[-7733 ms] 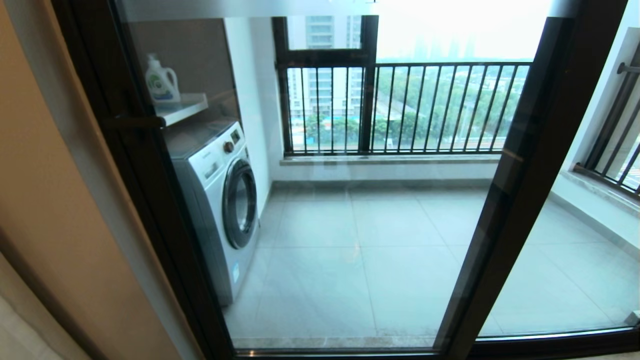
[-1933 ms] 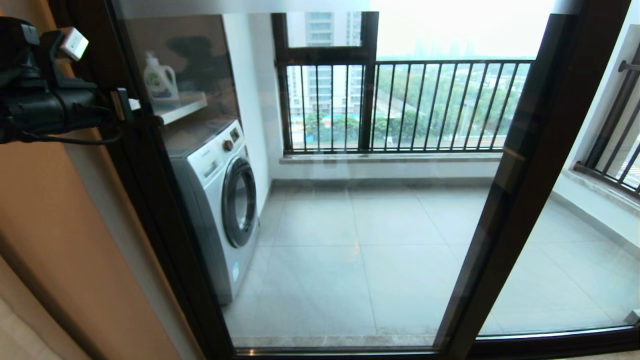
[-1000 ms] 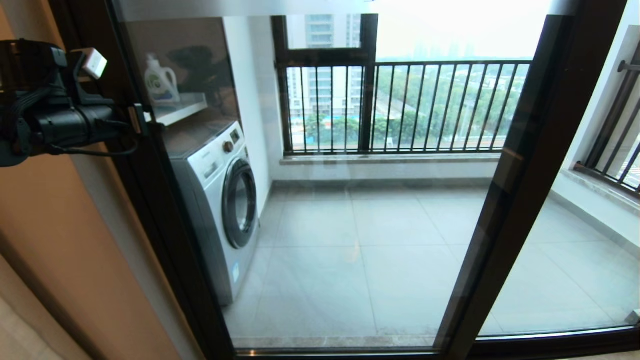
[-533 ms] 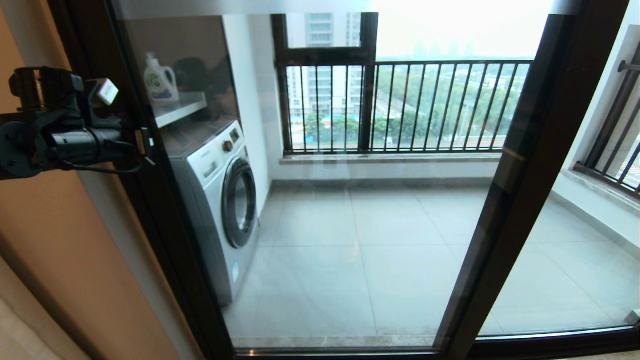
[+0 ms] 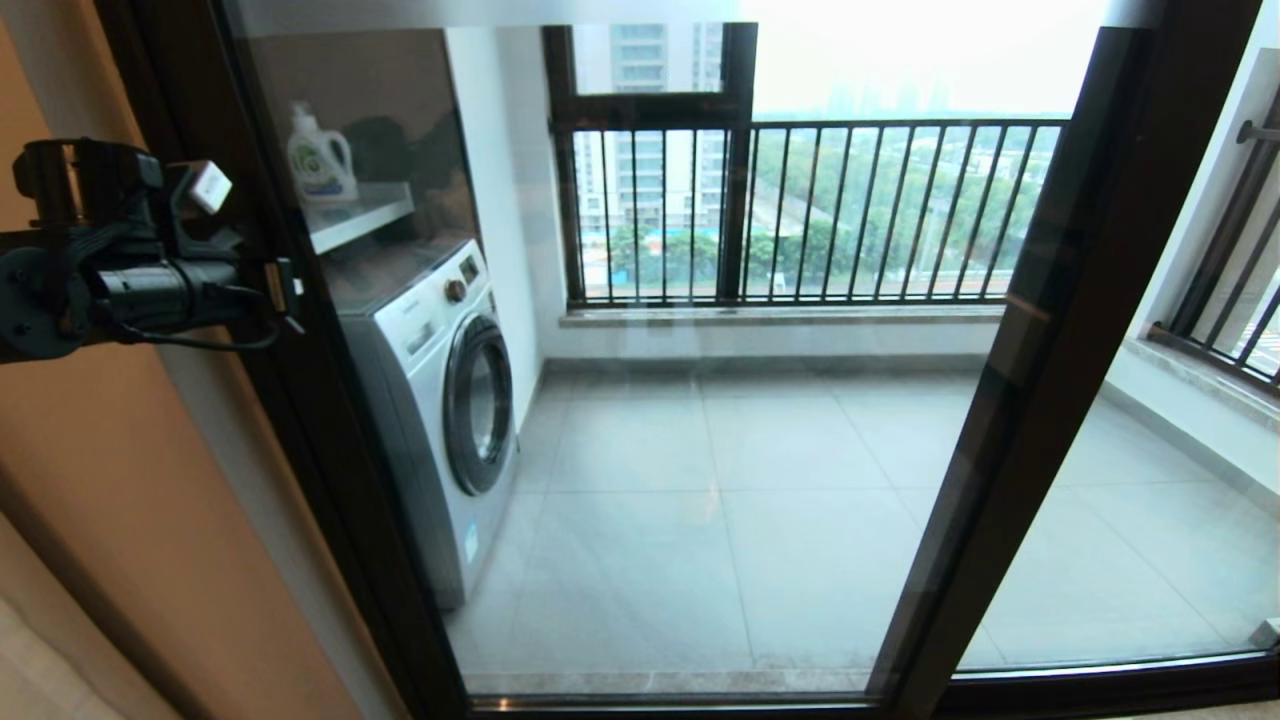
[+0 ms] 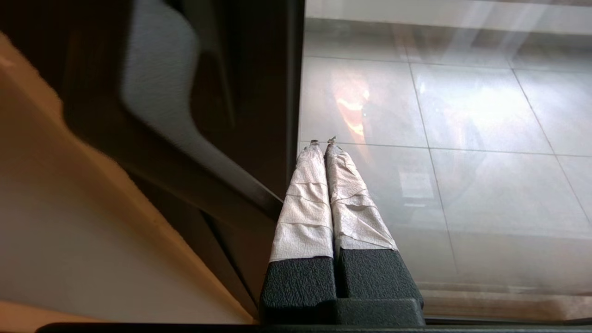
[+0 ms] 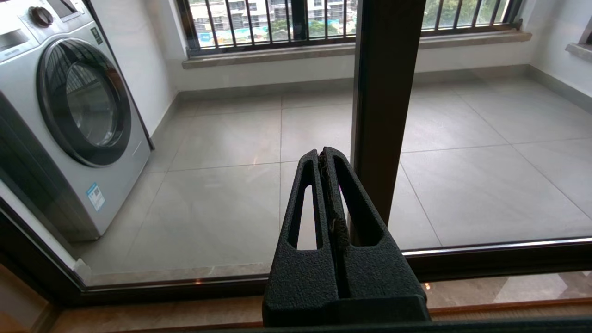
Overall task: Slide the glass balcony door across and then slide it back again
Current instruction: Open the slid door
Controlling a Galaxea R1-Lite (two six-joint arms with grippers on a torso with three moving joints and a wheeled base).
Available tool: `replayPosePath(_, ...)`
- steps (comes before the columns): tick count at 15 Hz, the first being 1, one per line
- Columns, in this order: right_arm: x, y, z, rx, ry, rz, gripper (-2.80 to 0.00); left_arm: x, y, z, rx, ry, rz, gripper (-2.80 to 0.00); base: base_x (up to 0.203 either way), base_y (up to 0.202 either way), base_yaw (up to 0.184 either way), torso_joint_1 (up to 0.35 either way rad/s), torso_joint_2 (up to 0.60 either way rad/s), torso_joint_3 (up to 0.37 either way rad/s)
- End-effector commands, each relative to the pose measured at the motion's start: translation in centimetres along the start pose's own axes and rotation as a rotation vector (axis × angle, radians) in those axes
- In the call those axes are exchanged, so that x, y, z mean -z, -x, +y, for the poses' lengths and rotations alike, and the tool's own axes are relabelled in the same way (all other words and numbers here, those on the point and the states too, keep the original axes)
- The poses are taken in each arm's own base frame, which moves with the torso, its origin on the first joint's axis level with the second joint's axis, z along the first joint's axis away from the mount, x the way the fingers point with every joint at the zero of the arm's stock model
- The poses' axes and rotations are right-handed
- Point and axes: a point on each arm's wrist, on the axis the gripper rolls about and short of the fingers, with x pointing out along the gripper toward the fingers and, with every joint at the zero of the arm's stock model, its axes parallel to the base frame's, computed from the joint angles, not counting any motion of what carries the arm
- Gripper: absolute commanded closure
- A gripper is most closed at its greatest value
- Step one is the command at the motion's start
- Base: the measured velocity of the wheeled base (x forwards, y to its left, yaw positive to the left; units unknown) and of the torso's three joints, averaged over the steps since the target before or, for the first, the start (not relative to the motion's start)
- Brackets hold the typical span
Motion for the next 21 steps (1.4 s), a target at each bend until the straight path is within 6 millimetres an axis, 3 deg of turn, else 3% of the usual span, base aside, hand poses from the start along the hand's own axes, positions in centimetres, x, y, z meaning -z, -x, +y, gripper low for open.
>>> replayPosePath(1,0.3,-0.1,0.0,0.0,0.0,0.009,0.0,0.2,0.1,0.6,-0.016,0.005,0.006,0.0,0.0,0.0,0.0,0.0,0.0,0.0)
replayPosePath(10,0.3,-0.1,0.0,0.0,0.0,0.009,0.0,1.1,-0.3,3.0,-0.071,-0.013,0.001,0.0,0.0,0.0,0.0,0.0,0.0,0.0)
replayPosePath(17,0.3,-0.1,0.0,0.0,0.0,0.009,0.0,0.1,6.8,0.9,-0.002,-0.009,-0.067,0.0,0.0,0.0,0.0,0.0,0.0,0.0)
replayPosePath(21,0.3,-0.1,0.0,0.0,0.0,0.009,0.0,0.6,8.6,1.1,-0.002,0.002,-0.067,0.0,0.0,0.0,0.0,0.0,0.0,0.0)
